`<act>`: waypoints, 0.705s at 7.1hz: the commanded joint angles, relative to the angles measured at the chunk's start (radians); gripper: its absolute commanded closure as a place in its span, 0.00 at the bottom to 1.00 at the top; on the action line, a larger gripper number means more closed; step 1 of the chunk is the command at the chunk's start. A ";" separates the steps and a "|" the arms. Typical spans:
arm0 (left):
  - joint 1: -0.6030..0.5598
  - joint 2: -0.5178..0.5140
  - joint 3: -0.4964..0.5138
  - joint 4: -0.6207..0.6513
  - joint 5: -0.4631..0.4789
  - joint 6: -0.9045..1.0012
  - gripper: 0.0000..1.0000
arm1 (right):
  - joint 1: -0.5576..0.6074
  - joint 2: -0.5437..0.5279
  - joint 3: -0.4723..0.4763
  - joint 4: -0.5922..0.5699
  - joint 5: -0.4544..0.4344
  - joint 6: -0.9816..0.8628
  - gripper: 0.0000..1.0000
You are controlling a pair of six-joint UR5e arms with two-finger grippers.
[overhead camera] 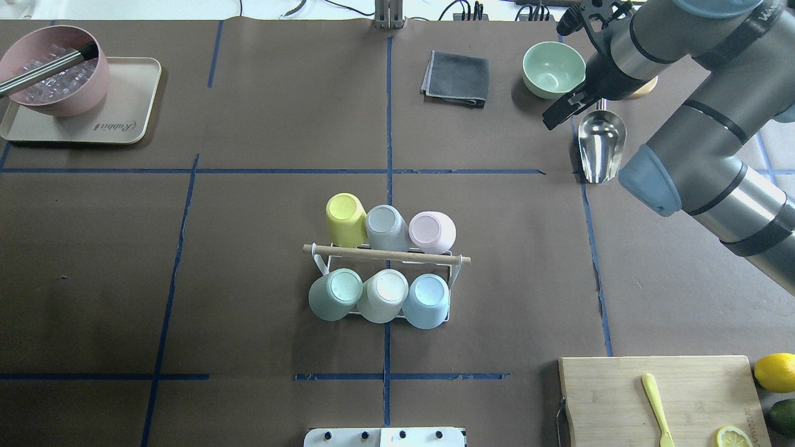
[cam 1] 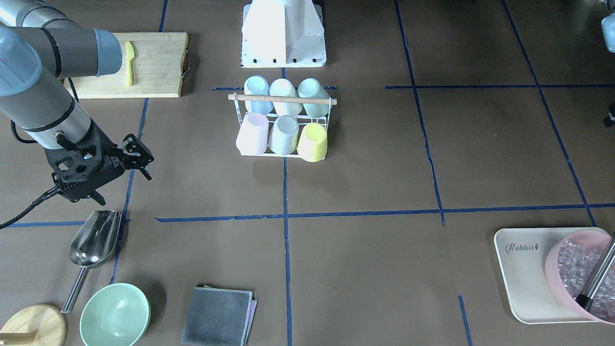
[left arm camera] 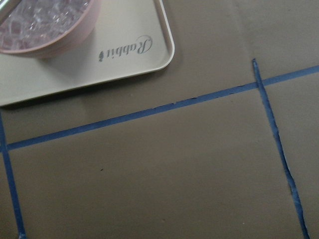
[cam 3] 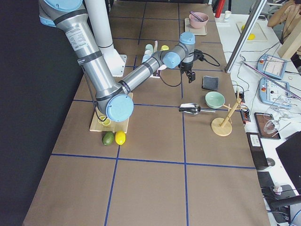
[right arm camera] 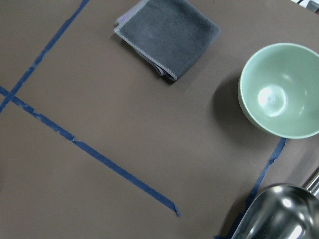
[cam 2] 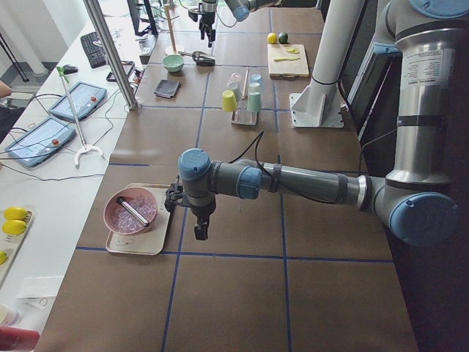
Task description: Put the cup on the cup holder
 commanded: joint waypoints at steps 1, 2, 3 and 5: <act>-0.127 0.020 0.054 0.035 -0.004 0.023 0.00 | 0.024 -0.050 -0.011 -0.009 0.052 0.001 0.00; -0.137 0.025 0.061 0.036 -0.015 -0.003 0.00 | 0.066 -0.108 -0.016 -0.007 0.065 -0.005 0.00; -0.139 0.026 0.066 0.022 -0.068 -0.081 0.00 | 0.098 -0.168 -0.016 -0.007 0.103 -0.005 0.00; -0.139 0.016 0.048 0.027 -0.067 -0.095 0.00 | 0.216 -0.323 -0.016 -0.007 0.184 -0.005 0.00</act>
